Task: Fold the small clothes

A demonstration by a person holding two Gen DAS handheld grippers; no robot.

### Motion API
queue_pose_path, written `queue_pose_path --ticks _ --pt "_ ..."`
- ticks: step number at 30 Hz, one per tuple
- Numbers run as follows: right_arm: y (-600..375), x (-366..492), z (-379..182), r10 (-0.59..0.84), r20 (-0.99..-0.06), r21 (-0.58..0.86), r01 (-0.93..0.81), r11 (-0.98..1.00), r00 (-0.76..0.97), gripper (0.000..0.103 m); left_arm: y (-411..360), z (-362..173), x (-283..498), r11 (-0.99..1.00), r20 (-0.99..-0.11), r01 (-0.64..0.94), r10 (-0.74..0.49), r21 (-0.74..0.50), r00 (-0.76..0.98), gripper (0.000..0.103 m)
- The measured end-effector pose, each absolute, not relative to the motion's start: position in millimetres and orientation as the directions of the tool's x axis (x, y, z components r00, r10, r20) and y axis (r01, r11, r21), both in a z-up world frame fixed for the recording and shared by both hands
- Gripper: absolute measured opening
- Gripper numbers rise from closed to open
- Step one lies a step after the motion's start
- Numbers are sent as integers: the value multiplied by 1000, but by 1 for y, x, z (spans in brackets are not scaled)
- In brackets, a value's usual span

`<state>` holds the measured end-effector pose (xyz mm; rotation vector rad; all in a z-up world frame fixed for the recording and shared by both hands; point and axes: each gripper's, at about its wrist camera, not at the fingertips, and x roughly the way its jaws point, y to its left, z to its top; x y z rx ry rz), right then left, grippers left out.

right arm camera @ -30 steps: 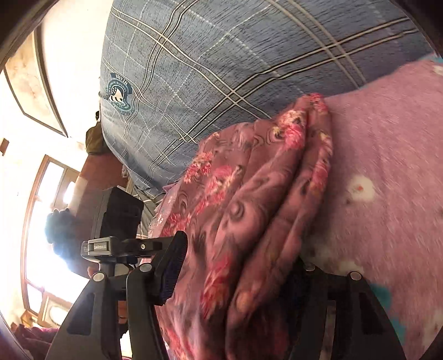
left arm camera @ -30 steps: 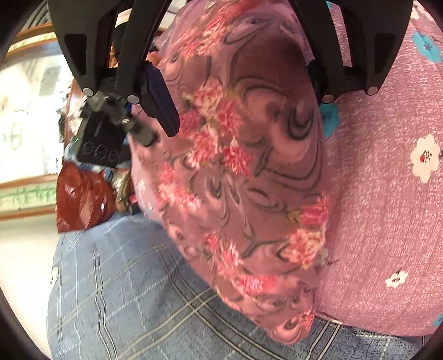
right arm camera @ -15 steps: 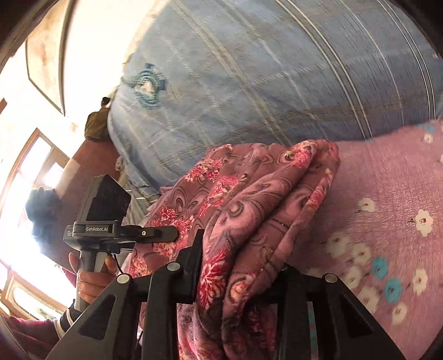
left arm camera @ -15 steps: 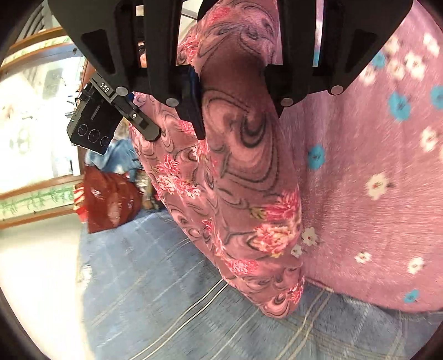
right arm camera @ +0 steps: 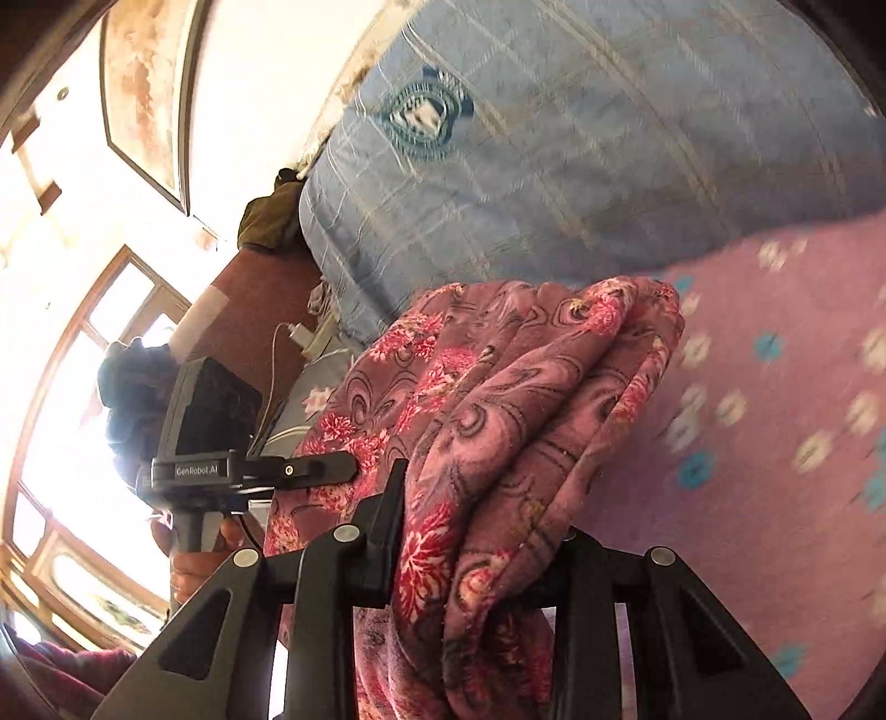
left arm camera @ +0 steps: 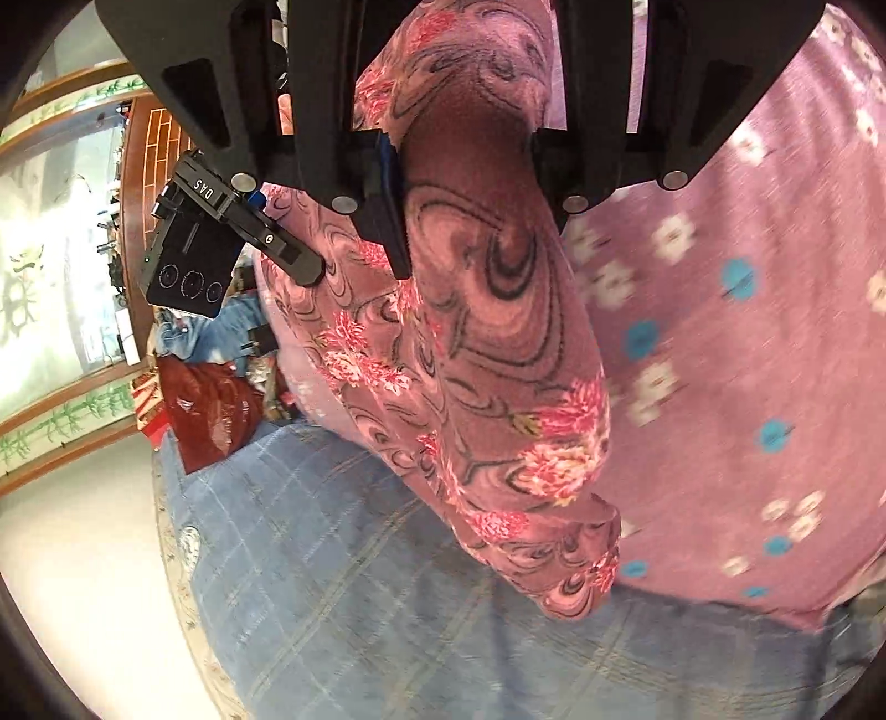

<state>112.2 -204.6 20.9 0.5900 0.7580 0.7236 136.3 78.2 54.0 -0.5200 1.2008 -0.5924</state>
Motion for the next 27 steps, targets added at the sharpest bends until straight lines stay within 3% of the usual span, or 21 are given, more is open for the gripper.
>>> queue_pose_path --ticks 6,7,8,10,13,19,22,25,27 --pt "-174 104 -22 772 -447 728 -318 607 451 31 99 0 119 782 -757 87 -621 -618 203 34" --pt "-168 102 -32 765 -473 720 -309 622 438 31 101 -14 117 797 -777 70 -602 -600 186 39" --pt "-163 101 -42 750 -508 705 -297 644 423 33 103 -22 116 803 -785 60 -593 -593 182 50" --pt "-163 98 -56 725 -545 683 -279 675 421 41 113 -32 113 773 -755 38 -628 -634 189 52" --pt "-175 94 -52 725 -531 706 -244 665 438 46 129 -21 105 763 -736 62 -639 -643 223 51" --pt "-196 85 -6 602 -526 622 -211 754 600 48 116 41 110 871 -761 203 -491 -448 425 54" --pt "-179 94 11 572 -512 539 -278 795 641 43 89 41 133 932 -809 213 -360 -293 465 54" --pt "-154 101 9 547 -538 447 -334 830 641 25 82 16 160 949 -854 190 -311 -253 417 54" --pt "-147 111 -6 517 -582 416 -316 853 628 25 83 -4 175 956 -880 160 -290 -247 376 61"
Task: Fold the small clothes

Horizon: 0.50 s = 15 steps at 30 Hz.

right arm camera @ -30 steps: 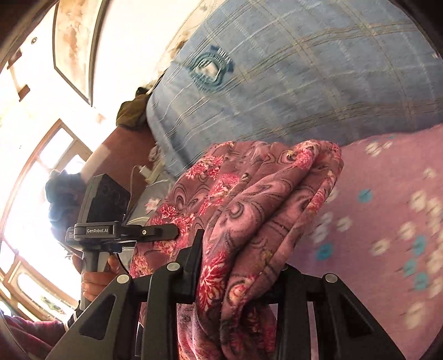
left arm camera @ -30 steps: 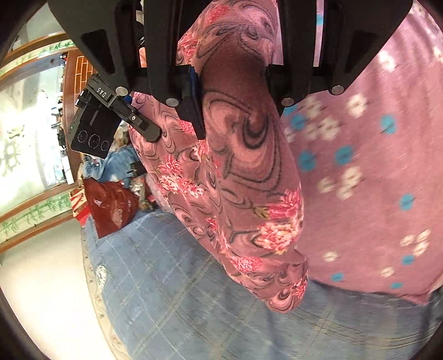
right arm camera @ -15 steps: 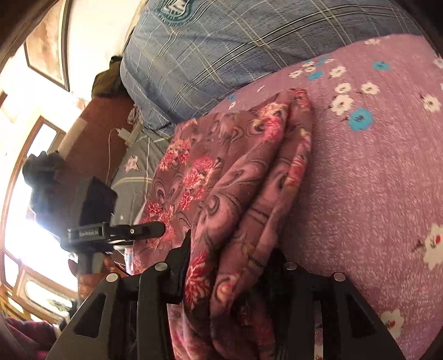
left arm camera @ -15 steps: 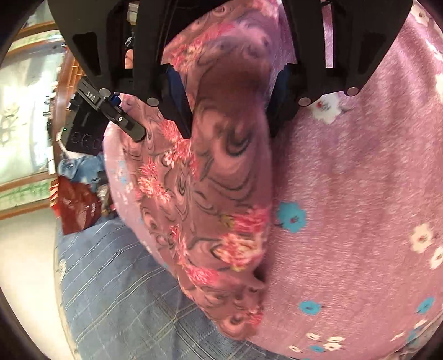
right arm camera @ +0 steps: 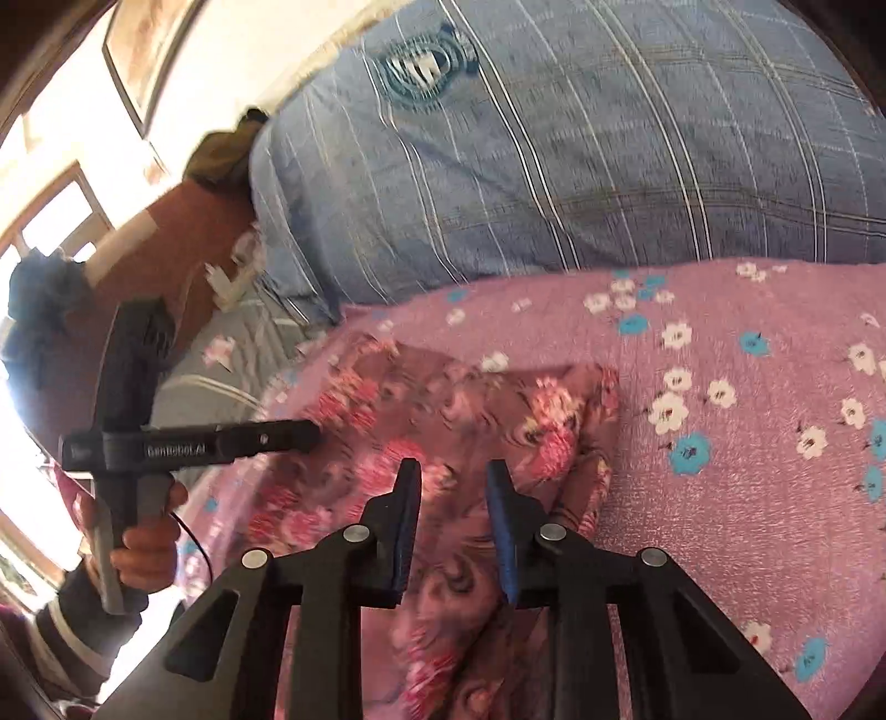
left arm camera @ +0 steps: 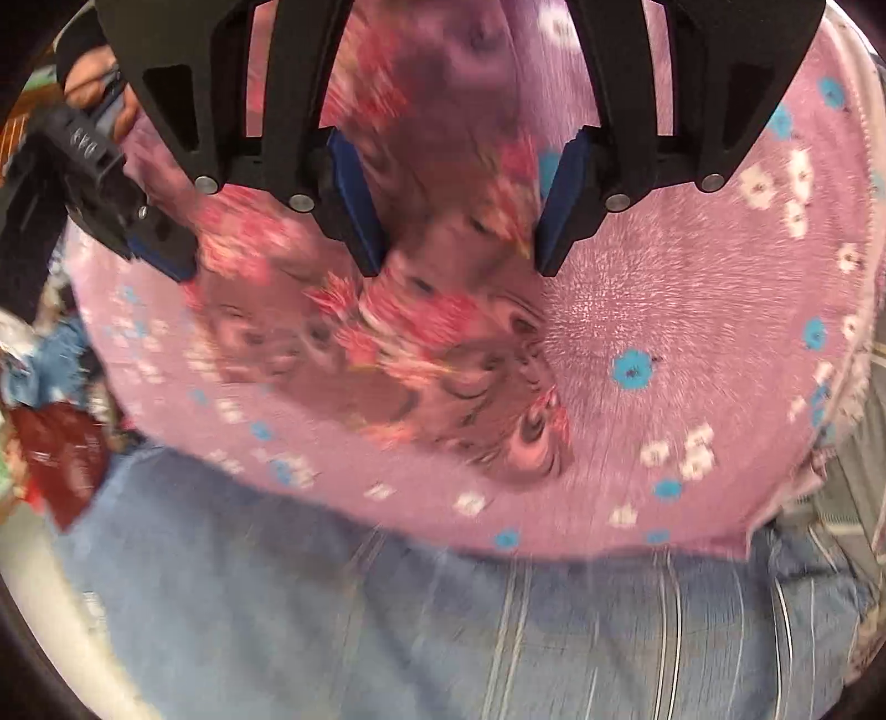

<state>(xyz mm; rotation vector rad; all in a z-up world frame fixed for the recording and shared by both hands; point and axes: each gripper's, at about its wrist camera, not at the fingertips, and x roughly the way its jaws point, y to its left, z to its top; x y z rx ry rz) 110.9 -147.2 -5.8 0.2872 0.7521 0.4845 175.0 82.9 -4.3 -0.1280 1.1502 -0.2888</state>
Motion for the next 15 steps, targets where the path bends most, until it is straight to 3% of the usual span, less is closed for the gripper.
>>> queue_pose_path --ticks 2,7,8,12,15 --pt "-144 124 -31 448 -653 366 -263 893 611 20 87 -22 185 951 -886 123 -308 -282 348 71" --pt "-153 125 -29 466 -631 389 -267 882 620 20 86 -2 170 962 -883 187 -260 -200 390 72" --pt "-154 121 -23 469 -630 387 -273 881 619 25 88 4 162 960 -876 199 -263 -197 405 72" --pt "-162 80 6 552 -564 378 -402 834 614 26 101 28 109 950 -834 273 -270 -149 482 72" --pt "-162 50 -6 530 -608 333 -416 846 591 26 97 17 85 954 -847 290 -218 -80 485 81"
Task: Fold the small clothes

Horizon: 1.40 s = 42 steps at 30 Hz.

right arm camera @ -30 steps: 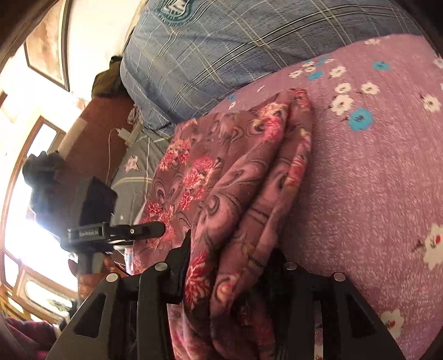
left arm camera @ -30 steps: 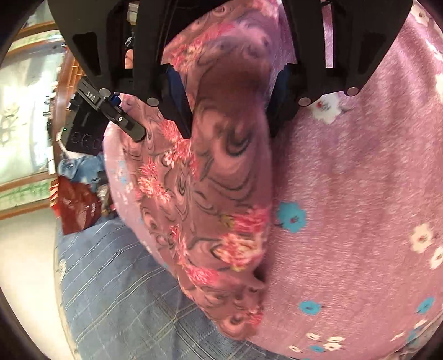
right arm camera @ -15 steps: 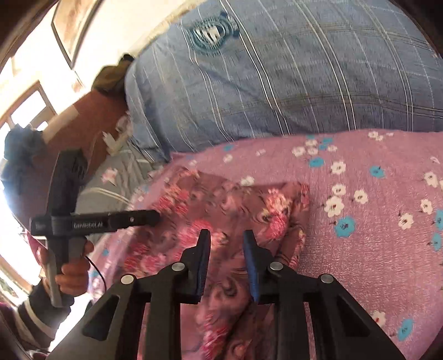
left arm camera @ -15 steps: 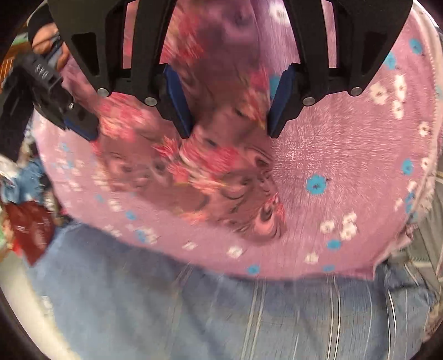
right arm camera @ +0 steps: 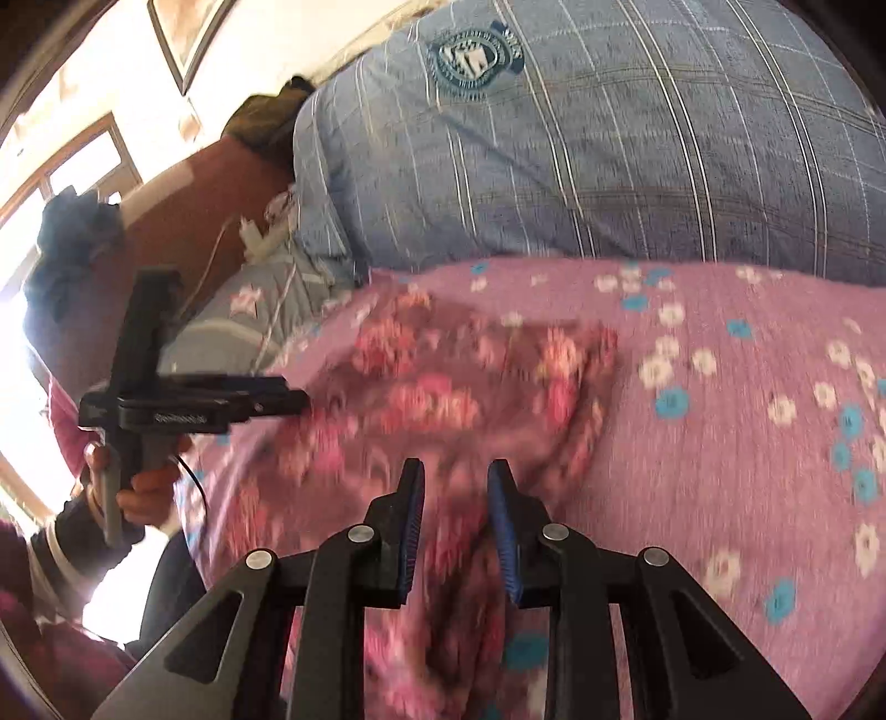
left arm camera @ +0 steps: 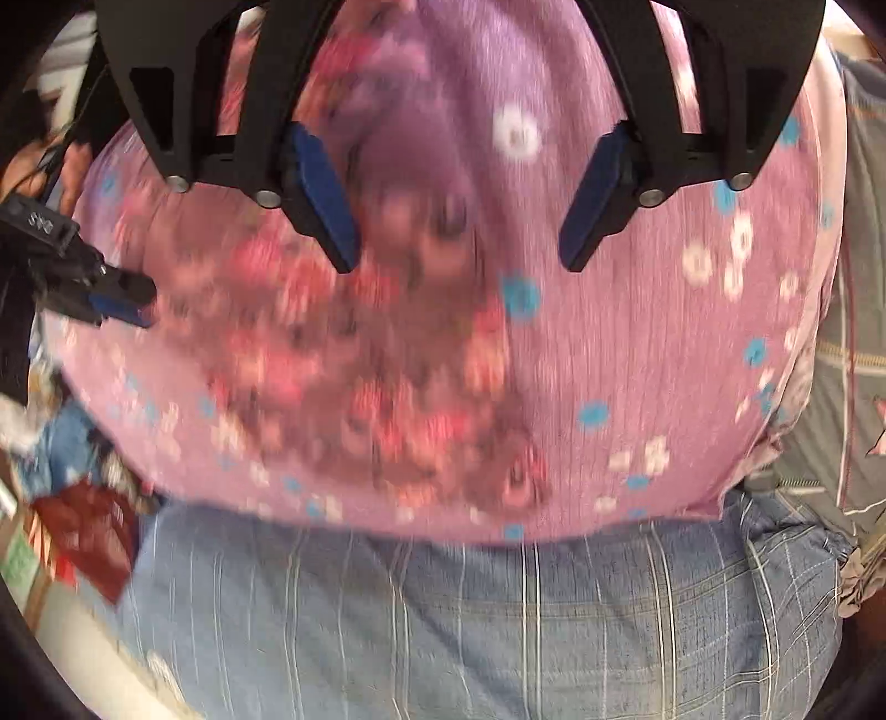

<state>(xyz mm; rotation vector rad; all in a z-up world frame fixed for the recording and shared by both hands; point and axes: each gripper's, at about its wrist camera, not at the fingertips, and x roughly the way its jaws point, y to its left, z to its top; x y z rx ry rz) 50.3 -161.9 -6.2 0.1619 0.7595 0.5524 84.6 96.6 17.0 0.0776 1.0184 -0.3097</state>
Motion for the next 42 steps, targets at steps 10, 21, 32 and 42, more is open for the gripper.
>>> queue_pose_path --ticks 10,21,32,42 --pt "-158 29 -30 267 -694 170 -208 963 669 72 87 8 68 978 -825 198 -63 61 562 101" --pt "-183 -3 -45 196 -801 190 -69 979 566 103 94 12 -8 963 -725 70 148 261 673 103" --pt "-153 -44 -23 -24 -828 -62 -49 997 560 103 94 4 -41 955 -757 128 126 268 642 103" --pt "-134 -69 -3 -10 -780 -78 -81 994 626 103 86 11 -60 961 -774 185 44 206 631 103"
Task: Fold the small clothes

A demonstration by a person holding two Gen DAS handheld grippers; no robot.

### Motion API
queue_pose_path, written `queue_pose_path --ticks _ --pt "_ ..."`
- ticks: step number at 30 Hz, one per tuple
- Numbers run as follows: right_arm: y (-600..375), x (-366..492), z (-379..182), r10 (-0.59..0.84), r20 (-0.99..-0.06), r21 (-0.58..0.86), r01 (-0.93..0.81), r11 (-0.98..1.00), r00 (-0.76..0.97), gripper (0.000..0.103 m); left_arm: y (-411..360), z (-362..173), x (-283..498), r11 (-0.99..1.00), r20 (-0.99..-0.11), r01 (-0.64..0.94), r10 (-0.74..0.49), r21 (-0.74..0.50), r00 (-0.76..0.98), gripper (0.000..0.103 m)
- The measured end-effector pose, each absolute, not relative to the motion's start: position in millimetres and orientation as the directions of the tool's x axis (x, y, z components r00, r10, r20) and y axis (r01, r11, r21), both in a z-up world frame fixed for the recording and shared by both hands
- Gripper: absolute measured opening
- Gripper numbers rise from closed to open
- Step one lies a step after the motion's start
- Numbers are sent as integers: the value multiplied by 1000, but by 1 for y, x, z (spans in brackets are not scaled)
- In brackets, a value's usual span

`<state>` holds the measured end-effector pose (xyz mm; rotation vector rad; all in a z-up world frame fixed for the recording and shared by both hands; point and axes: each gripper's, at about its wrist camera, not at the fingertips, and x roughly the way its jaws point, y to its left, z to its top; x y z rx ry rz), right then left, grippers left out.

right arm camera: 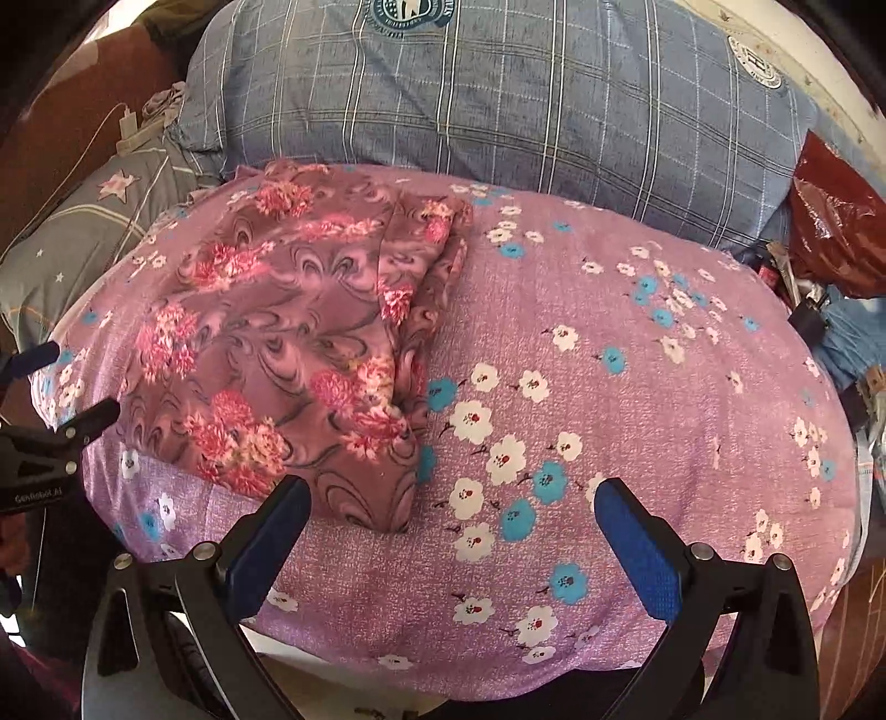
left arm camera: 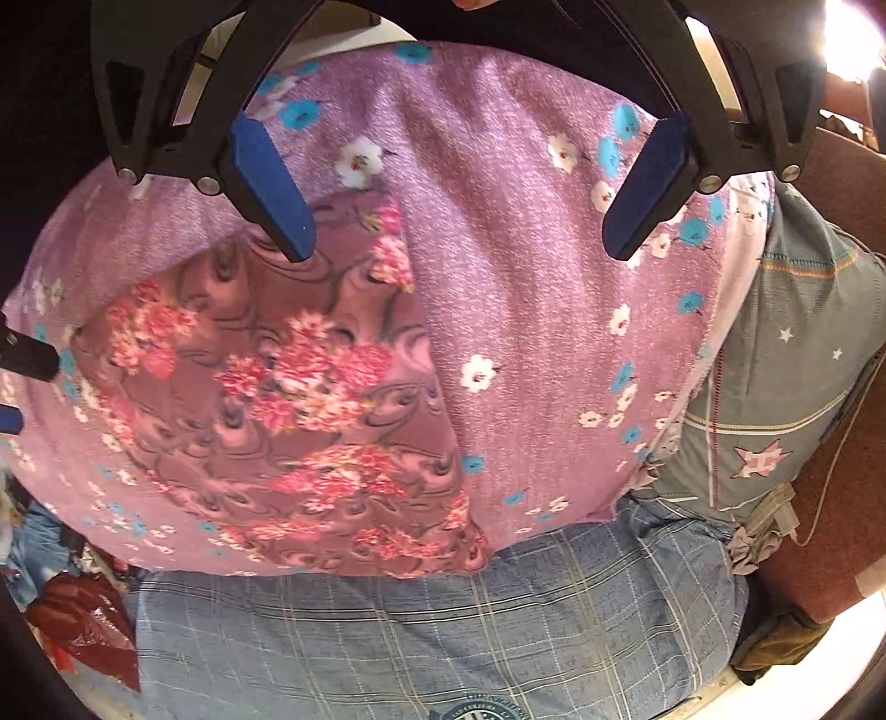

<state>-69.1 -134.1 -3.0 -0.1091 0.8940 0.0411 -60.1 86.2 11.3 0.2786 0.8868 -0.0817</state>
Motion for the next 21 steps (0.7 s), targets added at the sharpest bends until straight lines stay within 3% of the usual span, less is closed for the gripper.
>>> queue_pose_path --ticks 6,13,21 --pt "-139 -65 -2 -7 -780 -61 -65 996 626 103 75 10 -72 945 -788 252 10 209 616 103" --pt "-141 -69 -6 -2 -784 -47 -56 997 620 103 63 10 -82 942 -812 312 -82 126 578 103" --pt "-144 -71 -2 -27 -766 -70 -40 997 642 103 52 16 -84 937 -800 321 -84 141 595 103"
